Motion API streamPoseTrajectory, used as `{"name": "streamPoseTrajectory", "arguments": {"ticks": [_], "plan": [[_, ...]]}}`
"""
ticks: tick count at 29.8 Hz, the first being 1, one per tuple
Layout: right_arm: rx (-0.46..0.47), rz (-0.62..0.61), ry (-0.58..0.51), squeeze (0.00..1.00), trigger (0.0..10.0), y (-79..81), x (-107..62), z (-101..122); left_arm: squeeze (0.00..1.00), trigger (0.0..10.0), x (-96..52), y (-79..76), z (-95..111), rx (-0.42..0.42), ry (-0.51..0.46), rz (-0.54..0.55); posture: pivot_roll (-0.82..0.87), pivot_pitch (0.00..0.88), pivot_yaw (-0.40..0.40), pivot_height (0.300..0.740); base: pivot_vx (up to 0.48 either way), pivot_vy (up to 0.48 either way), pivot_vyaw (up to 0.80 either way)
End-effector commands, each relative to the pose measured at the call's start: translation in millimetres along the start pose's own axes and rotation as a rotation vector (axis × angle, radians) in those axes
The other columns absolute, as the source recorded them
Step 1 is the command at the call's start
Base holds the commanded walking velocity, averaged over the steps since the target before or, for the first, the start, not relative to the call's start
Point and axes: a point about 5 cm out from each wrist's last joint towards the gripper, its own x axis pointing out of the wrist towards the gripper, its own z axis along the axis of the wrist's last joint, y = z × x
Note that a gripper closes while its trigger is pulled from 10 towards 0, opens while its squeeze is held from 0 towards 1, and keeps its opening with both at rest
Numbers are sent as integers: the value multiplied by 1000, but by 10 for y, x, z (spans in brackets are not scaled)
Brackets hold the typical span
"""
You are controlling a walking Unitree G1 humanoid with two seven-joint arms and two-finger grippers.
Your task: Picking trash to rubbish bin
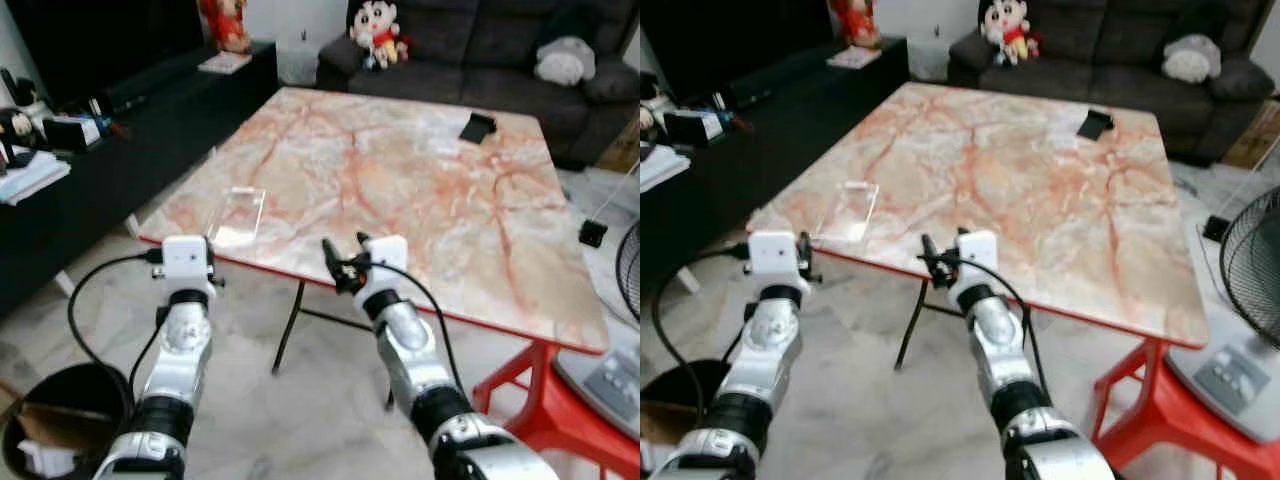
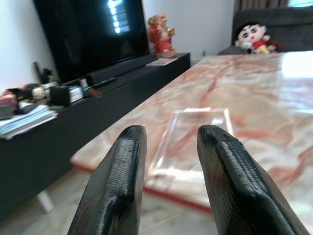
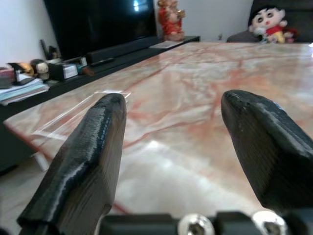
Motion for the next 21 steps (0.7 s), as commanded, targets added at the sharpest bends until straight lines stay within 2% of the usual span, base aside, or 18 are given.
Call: {"name": "streamPoseTrajectory", "arguments": {"ticks": [1, 14, 18, 21], "plan": [[6, 19, -18, 0, 10000, 68, 47, 54, 0, 10000, 21, 34, 28, 2, -6, 9, 14, 18, -51, 740, 439, 0, 0], [42, -2, -10, 0, 10000, 50, 51, 47, 0, 10000, 31, 9, 47, -4, -8, -16, 11, 13, -45, 740, 439, 0, 0], [43, -2, -12, 0, 10000, 51, 53, 50, 0, 10000, 34, -1, 50, -5, -8, -24, 10, 10, -42, 740, 439, 0, -627], [37, 4, -17, 0, 10000, 56, 53, 55, 0, 10000, 35, -14, 56, -7, -10, -32, 8, 6, -41, 740, 439, 0, 0]]}}
